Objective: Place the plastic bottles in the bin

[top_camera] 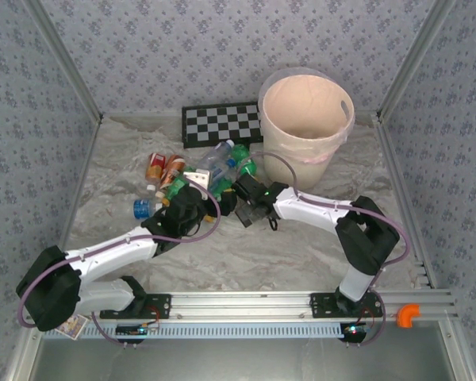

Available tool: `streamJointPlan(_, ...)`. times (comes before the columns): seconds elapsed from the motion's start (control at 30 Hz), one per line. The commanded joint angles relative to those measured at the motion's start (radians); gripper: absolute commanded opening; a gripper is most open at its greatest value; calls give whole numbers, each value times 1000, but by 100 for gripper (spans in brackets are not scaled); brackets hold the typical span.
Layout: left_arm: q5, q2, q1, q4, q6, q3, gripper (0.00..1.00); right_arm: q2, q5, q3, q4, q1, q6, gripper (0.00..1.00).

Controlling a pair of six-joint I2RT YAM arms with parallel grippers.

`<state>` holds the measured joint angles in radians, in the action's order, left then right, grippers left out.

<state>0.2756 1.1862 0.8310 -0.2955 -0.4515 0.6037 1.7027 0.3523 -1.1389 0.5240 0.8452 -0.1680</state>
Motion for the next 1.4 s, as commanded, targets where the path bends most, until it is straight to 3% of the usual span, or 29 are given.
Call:
streamJointPlan(0.0, -20, 14, -5, -24, -21, 8, 100, -24, 23, -1, 38, -11, -1, 100)
streamJointPlan(0.47, -17, 3, -5, -15, -13, 10, 100, 92, -15, -97, -5, -89, 125, 100)
streamJointPlan(0.73, -18, 1, -5, -11, -12, 11, 100, 154, -95, -97, -16, -142, 173, 100)
streamJointPlan(1.03, -29, 23, -6, -11, -18, 17, 100, 222, -102, -105, -24, -138, 174, 100)
streamJointPlan(1.37, -28, 16, -9, -7, -20, 17, 100, 188, -87, -114, 2, -94, 122, 96)
